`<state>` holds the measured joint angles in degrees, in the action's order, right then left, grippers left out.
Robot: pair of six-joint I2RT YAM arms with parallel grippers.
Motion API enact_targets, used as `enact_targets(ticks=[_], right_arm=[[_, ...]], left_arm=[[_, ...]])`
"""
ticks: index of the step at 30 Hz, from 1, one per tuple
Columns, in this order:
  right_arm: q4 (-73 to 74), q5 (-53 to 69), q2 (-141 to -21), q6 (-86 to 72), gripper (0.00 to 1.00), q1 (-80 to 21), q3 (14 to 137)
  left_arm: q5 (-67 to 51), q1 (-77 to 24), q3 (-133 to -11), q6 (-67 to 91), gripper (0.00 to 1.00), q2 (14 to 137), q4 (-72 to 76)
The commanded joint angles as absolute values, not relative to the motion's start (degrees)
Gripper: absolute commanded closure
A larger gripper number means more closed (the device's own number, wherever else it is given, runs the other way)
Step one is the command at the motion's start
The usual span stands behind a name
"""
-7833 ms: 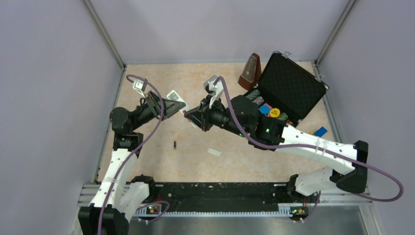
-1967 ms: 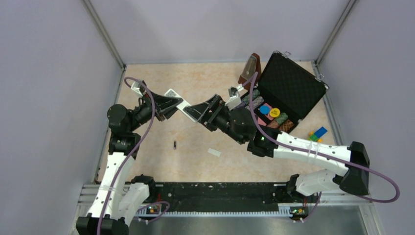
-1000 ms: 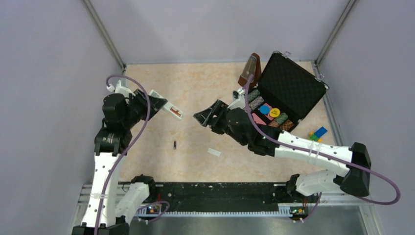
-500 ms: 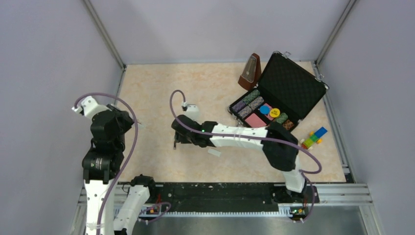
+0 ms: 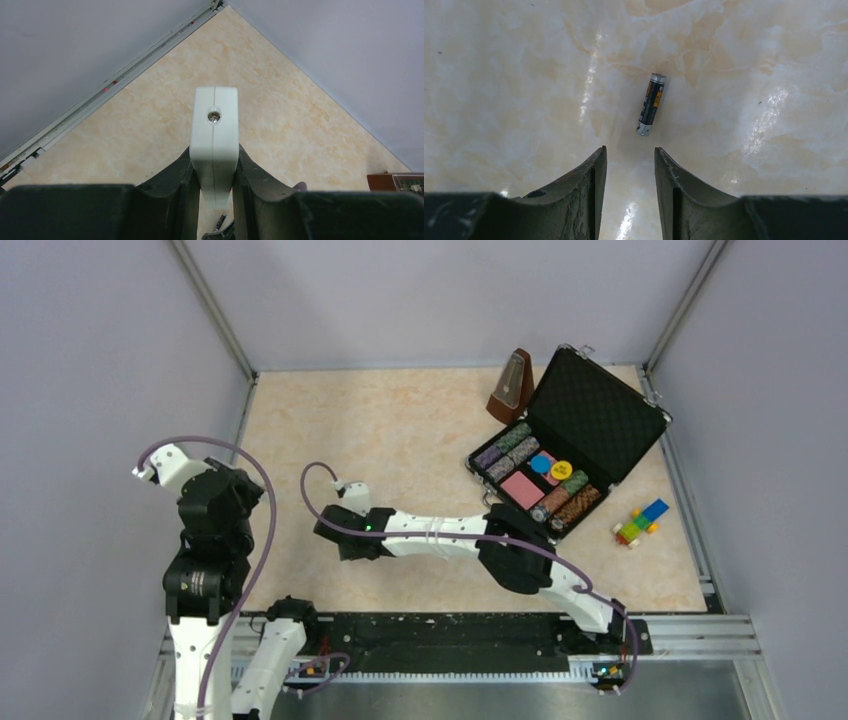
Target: Load the batteries into the remote control
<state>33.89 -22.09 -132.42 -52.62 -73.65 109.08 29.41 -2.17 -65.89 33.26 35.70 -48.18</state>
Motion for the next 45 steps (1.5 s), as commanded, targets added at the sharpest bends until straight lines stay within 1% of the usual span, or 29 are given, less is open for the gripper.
enact_targets(ticks=[1,14,21,24,27,31,35,39,43,45], right_arm=[[38.76,-25.33,-134.77,-51.09,0.61,-74.01,113.92],[40.80,-27.06,-139.30,-52.11,0.61,-72.50,115.99],[41.94,-28.46,-141.47,-50.97,0.64,-71.86,116.83],[42.44,-29.23,-142.07,-50.93,0.71,-71.80,116.83],[44.08,-29.62,-142.35,-51.48,0.82,-71.59,117.18],[45.57,-30.25,-141.48,-51.60,0.99,-71.25,117.07],[45.07,-30.28,-137.43,-50.90,1.00,-70.42,114.45],[41.81,-30.24,-130.28,-48.05,1.00,-69.47,107.79],[38.85,-30.71,-119.69,-45.79,1.00,-68.31,96.94],[36.57,-29.90,-113.81,-44.84,1.00,-67.67,90.54]], left_arm=[[27.14,-2.02,-64.76,34.35,1.00,35.18,-45.19],[27.73,-2.11,-64.70,33.77,1.00,34.74,-45.55],[27.86,-2.11,-64.67,33.75,1.00,34.80,-45.61],[28.36,-2.11,-64.80,33.74,1.00,34.85,-45.57],[28.12,-2.15,-65.01,33.57,1.00,35.06,-45.29],[26.86,-2.11,-65.14,33.56,1.00,35.64,-44.55],[24.54,-2.20,-64.24,33.92,1.00,35.76,-43.96],[19.54,-2.21,-62.32,33.80,1.00,36.07,-42.13],[11.23,-2.11,-60.04,34.30,1.00,37.98,-39.99],[3.79,-2.11,-58.70,34.34,1.00,39.43,-37.82]])
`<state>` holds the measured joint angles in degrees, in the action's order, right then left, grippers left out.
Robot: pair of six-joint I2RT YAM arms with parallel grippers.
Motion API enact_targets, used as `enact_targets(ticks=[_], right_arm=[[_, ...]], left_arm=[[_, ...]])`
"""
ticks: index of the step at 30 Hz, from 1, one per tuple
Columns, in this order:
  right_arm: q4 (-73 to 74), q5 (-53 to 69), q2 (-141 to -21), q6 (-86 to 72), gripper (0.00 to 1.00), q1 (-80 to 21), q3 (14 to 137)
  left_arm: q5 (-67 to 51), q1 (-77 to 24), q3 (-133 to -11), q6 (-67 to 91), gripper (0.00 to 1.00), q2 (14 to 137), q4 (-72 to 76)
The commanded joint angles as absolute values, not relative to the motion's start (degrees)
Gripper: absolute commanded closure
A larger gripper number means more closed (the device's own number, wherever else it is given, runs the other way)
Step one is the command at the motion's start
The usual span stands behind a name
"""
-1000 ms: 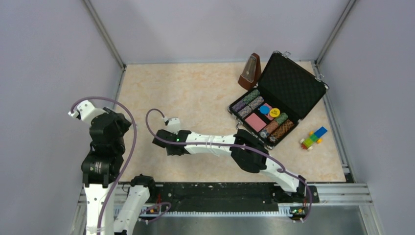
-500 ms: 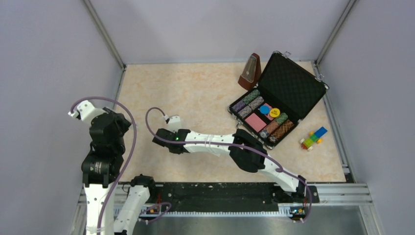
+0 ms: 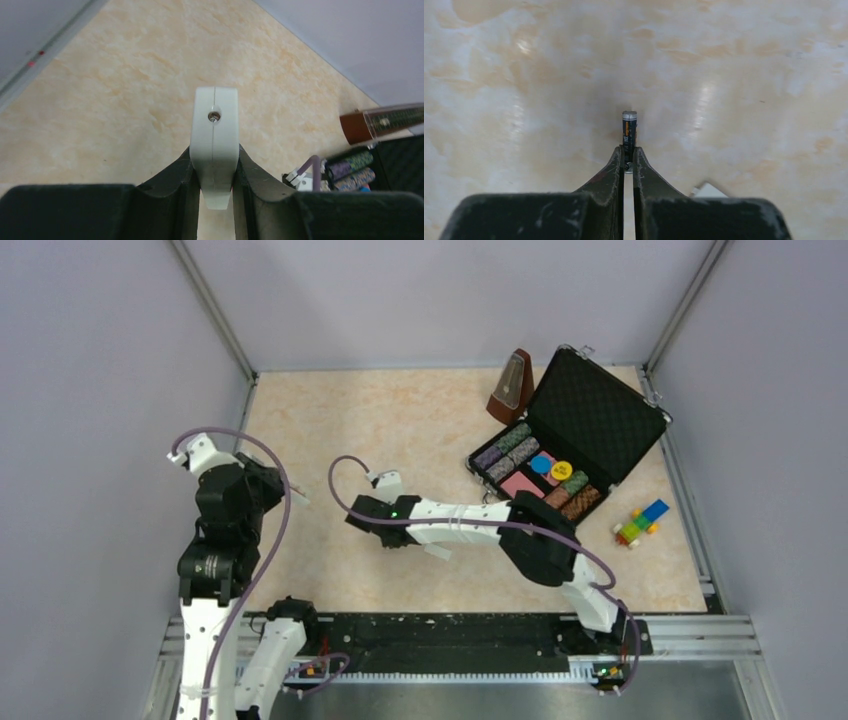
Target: Load the batteries into the remote control
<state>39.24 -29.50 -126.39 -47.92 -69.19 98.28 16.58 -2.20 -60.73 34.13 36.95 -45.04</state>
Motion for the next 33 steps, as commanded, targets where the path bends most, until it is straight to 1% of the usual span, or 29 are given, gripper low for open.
enact_targets(ticks=[1,4,5,9,13,15,18,19,22,24,33], right_arm=[[35.62,-29.53,-110.53,-44.37,1.00,-67.36,87.24],[34.65,-28.46,-101.24,-42.44,1.00,-66.77,79.87],[35.18,-28.42,-98.29,-41.27,1.00,-66.73,78.45],[42.12,-27.90,-87.81,-39.04,1.00,-66.73,77.63],[43.40,-21.22,-78.11,-35.48,1.00,-66.65,77.79],[44.13,-16.63,-76.00,-34.58,1.00,-66.64,78.79],[44.89,-10.94,-74.61,-34.58,1.00,-66.62,80.59],[45.22,-9.32,-74.46,-34.83,1.00,-66.62,81.33],[45.35,-5.37,-74.02,-36.35,1.00,-66.63,83.04],[45.67,-3.66,-74.36,-37.64,1.00,-66.71,84.18],[47.20,-1.86,-80.94,-42.83,1.00,-66.62,88.55]], left_arm=[[-2.35,-2.11,-57.72,33.58,1.00,40.16,-35.53],[-23.97,-2.11,-52.52,32.80,1.00,42.71,-24.57],[-29.56,-2.11,-50.80,33.87,1.00,43.81,-20.48],[-46.95,-2.20,-48.15,38.84,1.00,50.62,-10.25],[-53.34,-2.65,-47.67,45.59,1.00,54.85,-2.22],[-54.92,-3.15,-47.55,48.09,1.00,56.18,1.19],[-61.05,-4.17,-48.35,51.41,1.00,59.70,3.89],[-64.23,-4.36,-49.03,51.49,1.00,61.80,3.27],[-66.49,-4.69,-50.46,48.32,1.00,64.46,-1.75],[-68.13,-5.17,-50.31,48.08,1.00,65.61,-2.22],[-72.32,-8.73,-50.21,46.82,1.00,69.95,-2.61]])
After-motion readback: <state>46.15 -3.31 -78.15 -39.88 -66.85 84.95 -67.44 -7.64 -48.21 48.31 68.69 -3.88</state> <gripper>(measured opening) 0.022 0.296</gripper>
